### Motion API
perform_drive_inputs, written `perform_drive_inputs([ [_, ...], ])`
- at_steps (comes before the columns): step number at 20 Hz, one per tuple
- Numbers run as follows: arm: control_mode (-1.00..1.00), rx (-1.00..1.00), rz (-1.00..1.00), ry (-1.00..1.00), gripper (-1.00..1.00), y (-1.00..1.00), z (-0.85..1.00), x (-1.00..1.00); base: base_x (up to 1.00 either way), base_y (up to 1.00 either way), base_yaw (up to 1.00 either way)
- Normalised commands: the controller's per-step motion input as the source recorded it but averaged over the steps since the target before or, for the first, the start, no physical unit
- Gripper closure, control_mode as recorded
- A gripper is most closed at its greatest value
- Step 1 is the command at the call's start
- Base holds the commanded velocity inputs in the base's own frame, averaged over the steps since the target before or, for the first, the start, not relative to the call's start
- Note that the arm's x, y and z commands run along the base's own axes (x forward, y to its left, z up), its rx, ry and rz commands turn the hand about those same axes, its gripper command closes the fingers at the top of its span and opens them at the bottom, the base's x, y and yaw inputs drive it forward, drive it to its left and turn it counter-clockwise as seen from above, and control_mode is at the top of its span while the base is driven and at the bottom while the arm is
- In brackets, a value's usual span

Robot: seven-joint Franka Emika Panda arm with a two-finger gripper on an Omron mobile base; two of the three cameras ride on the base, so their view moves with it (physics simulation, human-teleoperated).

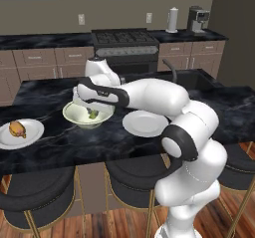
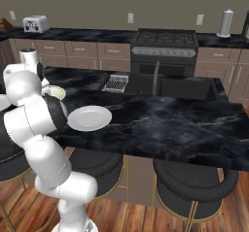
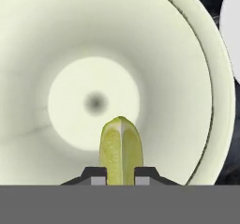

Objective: Pick the chicken drumstick and lemon wedge from their plates and place them in the bowl. Then put the bowl in the fridge.

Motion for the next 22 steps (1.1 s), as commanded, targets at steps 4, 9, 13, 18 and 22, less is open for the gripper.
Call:
perform_drive_inputs([
  [4,-1.00,0.00,0.01,0.00,1.00,0.05,-0.11,0.16,0.00,0.00,0.00],
  [9,-1.00,0.00,0.00,0.00,1.00,0.08,-0.12,0.15,0.00,0.00,0.00],
  [13,-1.00,0.00,0.00,0.00,1.00,0.09,-0.10,0.13,0.00,0.00,0.00],
  [18,-1.00,0.00,0.00,0.02,-1.00,0.12,-0.05,0.06,0.00,0.00,0.00],
  [22,-1.00,0.00,0.02,0.09,-1.00,0.09,0.00,0.01,0.00,0.00,0.00],
])
